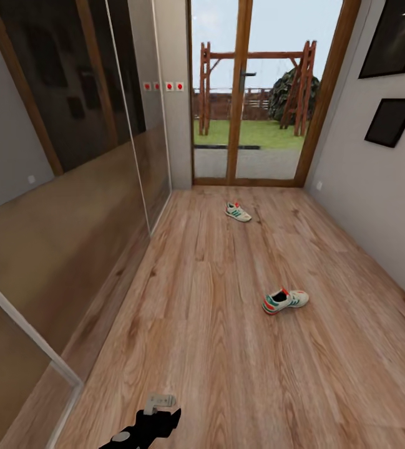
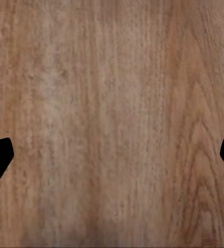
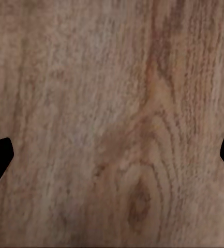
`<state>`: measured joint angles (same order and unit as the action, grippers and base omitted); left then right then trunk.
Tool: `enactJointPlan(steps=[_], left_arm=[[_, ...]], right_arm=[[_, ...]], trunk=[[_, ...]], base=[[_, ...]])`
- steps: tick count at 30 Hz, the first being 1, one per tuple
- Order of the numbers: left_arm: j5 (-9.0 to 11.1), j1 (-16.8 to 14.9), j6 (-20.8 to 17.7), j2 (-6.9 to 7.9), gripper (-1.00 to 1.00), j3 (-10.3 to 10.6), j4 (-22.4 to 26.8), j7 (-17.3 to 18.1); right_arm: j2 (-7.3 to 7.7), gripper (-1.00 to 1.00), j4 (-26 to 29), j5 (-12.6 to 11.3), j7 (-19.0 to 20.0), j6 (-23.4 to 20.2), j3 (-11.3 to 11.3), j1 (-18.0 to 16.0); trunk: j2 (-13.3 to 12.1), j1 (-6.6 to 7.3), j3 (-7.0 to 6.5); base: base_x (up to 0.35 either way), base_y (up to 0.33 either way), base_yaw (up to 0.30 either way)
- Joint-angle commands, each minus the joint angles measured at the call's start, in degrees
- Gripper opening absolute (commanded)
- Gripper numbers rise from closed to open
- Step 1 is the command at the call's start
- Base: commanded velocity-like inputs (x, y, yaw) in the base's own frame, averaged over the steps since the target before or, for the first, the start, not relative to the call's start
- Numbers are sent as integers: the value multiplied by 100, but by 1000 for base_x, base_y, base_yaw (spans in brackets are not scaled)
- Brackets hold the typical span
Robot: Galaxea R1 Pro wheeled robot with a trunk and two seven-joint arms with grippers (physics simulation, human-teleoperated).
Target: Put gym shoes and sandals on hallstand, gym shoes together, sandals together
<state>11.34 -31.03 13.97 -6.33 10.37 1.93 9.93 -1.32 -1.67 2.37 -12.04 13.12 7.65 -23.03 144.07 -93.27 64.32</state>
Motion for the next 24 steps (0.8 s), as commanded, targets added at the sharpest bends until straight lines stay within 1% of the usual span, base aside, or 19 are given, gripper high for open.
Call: enactJointPlan(steps=[1,24], left_arm=[[0,0,0,0,100,0,0,0],[0,0,0,0,100,0,0,0]], right_arm=[[0,100,0,0,0,-1,0,0],[0,100,0,0,0,-3,0,0]], trunk=[[0,0,0],[0,0,0]], base=[[346,0,0],[346,0,0]])
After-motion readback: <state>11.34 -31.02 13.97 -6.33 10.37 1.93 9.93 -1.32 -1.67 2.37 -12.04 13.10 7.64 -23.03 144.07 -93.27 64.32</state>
